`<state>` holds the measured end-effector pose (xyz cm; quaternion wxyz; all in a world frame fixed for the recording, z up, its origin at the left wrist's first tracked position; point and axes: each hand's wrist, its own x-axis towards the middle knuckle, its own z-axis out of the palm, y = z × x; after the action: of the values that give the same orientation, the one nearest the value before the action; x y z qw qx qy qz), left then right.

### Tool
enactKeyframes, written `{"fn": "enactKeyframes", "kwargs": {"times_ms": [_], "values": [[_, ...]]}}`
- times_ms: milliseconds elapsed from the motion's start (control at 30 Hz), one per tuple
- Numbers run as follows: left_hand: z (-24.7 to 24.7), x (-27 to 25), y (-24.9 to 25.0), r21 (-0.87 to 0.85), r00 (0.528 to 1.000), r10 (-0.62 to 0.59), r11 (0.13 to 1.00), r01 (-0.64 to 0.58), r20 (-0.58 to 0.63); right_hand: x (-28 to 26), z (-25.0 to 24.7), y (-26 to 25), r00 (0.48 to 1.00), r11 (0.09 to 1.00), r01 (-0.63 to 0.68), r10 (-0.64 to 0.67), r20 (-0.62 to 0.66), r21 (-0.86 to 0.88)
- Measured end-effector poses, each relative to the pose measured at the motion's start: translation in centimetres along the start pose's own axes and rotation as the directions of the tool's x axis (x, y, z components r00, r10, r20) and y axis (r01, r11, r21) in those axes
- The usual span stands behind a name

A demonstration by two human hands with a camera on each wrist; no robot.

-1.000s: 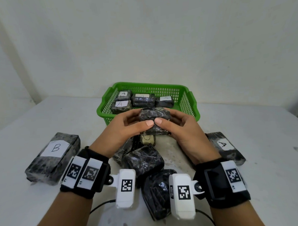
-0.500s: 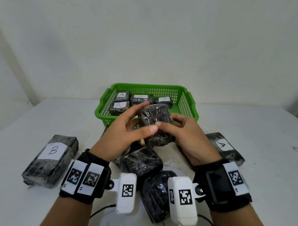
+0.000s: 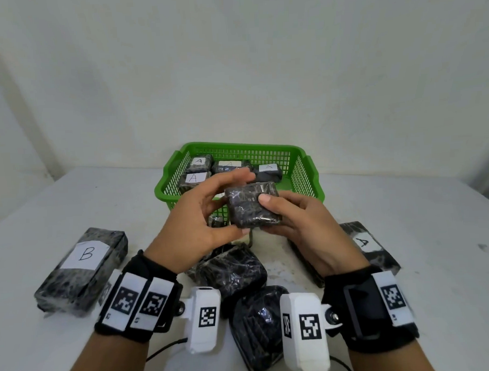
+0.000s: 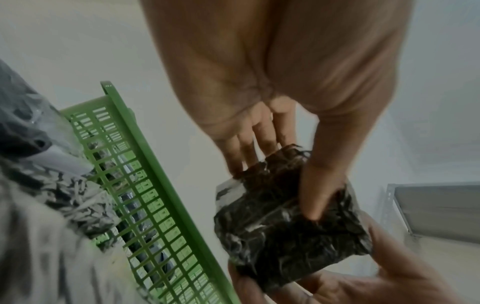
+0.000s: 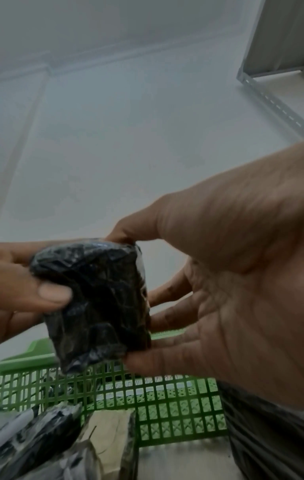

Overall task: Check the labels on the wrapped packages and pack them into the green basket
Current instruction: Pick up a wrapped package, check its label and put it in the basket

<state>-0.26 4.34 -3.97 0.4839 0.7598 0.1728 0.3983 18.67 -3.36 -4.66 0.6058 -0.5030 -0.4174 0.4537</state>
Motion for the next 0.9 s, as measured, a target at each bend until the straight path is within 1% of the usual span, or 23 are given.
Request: {"fn": "enactKeyframes", "kwargs": {"times_ms": [67,100,133,200,267,333,400,500,667,800,867,900], "values": [[-0.3,-0.1,-0.3,-0.022,0.995,-0.067,0.997,0.069,0.075,0.3,-0.2,0.2,0.998,0.999,0.047,-0.047,-0.034,0.014],[-0.3,-0.1,-0.4,-0.055,0.992,-0.110,0.992,0.114,0.064,0.4,-0.4,0.3,0.997,0.998,0.069,-0.069,-0.045,-0.003],[-0.1,-0.1,-0.3,-0.094,0.988,-0.151,0.984,0.153,0.027,0.5,-0.4,0.4,0.995,0.996,0.085,-0.086,-0.045,-0.019],[0.2,0.1,-0.2,-0.123,0.979,-0.195,0.974,0.188,-0.052,0.5,-0.3,0.5,0.995,0.995,0.100,-0.100,-0.015,-0.013],[0.2,0.3,-0.4,-0.088,0.979,-0.182,0.981,0.174,-0.091,0.4,-0.2,0.5,0.995,0.995,0.098,-0.098,0.027,0.002],[0.0,0.2,-0.5,-0.077,0.982,-0.156,0.986,0.149,-0.102,0.3,-0.1,0.4,0.992,0.992,0.122,-0.122,0.040,-0.005],[-0.1,0.1,-0.5,-0.121,0.986,-0.141,0.984,0.130,-0.088,0.2,-0.1,0.2,0.987,0.987,0.160,-0.159,0.022,-0.023],[0.1,0.0,-0.5,-0.195,0.987,-0.147,0.972,0.134,-0.058,-0.1,-0.3,0.0,0.977,0.978,0.211,-0.210,0.018,-0.011],[-0.3,0.1,-0.5,-0.122,0.987,-0.118,0.987,0.105,-0.108,0.0,-0.4,0.1,0.976,0.981,0.195,-0.195,0.100,0.009],[-0.3,-0.1,-0.4,-0.184,0.991,-0.102,0.979,0.085,-0.088,-0.2,-0.6,-0.4,0.965,0.968,0.249,-0.249,0.080,0.009],[-0.1,0.0,-0.4,-0.187,0.991,-0.095,0.979,0.075,-0.096,-0.1,-0.7,-0.3,0.968,0.972,0.236,-0.236,0.084,0.020],[-0.1,0.1,-0.4,-0.180,0.989,-0.087,0.982,0.064,-0.123,0.0,-0.6,-0.2,0.974,0.978,0.206,-0.208,0.089,0.036]]}}
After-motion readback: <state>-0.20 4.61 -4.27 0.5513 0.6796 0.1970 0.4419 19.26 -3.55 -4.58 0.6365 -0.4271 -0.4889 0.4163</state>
